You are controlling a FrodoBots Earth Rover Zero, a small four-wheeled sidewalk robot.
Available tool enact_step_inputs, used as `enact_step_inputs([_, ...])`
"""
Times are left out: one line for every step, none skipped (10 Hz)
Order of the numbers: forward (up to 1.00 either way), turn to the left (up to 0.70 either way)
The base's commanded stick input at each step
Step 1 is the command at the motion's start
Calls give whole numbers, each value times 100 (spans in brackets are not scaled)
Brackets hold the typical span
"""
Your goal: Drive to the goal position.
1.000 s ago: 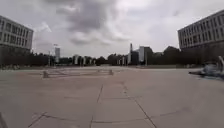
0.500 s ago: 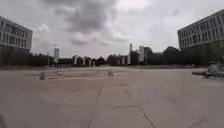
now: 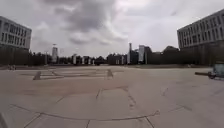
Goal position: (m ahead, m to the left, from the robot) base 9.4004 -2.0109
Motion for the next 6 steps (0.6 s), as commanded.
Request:
enact_step_inputs([70,0])
enact_step_inputs([70,0])
enact_step_inputs([70,0])
enact_step_inputs([70,0])
enact_step_inputs([70,0])
enact_step_inputs([70,0])
